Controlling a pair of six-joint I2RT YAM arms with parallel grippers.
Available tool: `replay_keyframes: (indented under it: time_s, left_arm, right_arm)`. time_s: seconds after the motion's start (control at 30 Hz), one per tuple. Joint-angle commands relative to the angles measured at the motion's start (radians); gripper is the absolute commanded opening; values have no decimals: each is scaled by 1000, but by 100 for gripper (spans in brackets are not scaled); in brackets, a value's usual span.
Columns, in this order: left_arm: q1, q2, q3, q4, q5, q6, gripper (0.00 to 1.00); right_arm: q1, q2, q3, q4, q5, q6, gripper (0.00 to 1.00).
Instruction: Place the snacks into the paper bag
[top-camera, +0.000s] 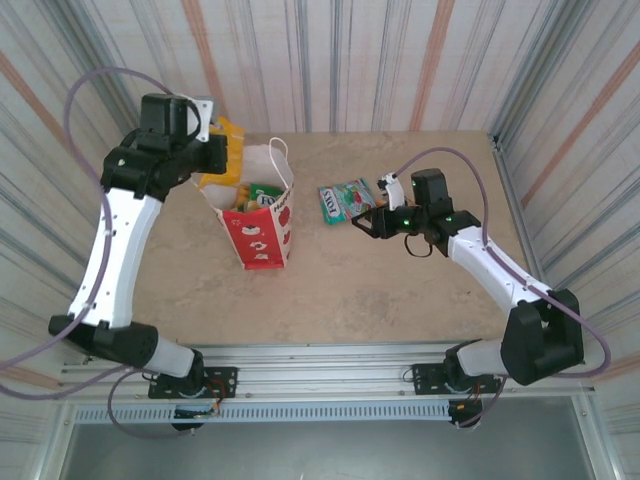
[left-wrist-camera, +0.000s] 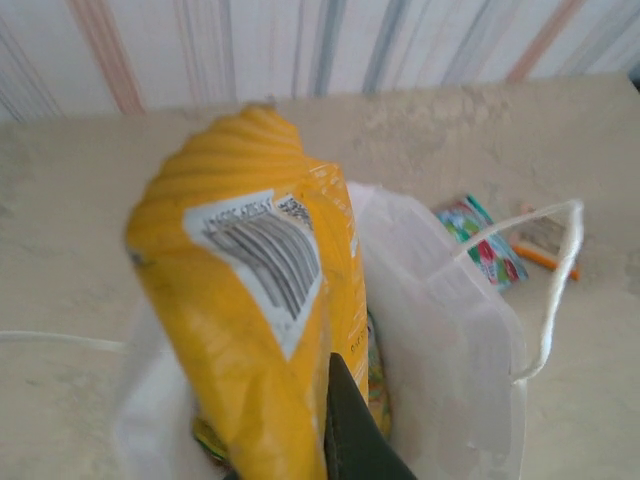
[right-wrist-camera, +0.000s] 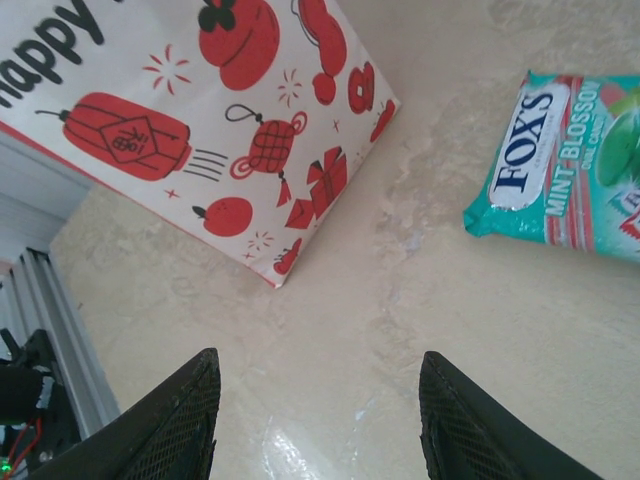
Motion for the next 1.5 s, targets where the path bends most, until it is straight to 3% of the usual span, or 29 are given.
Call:
replay_keyframes:
  time_s: [0.0,0.43,0.63,0.73,0.8,0.9,1.2,1.47]
  left_arm:
    - [6,68,21,-68,141,-59,0]
    - [16,324,58,-111,323,-16,1]
    - [28,420,103,-181,261,18,8]
    - [28,437,121,-208,155,34,24]
    - [28,438,141,-221,91,43,37]
    - [28,419,183,-239,37,53,49]
    - [-21,264,234,-229,-19,83,54]
    - [-81,104,155,-175,-54,74,54]
  right_arm:
    - [15,14,45,-20,-17,36,54]
    - [25,34,37,-7,-24,48,54]
    - [26,38,34,-14,9,55,54]
    - [26,47,45,-35,39,59,55]
    - [24,56,52,-48,66,66,55]
    - [22,71,70,-70,111,72,56]
    - [24,225,246,-243,321,59,59]
    - [87,474,521,-430,499,-148,66]
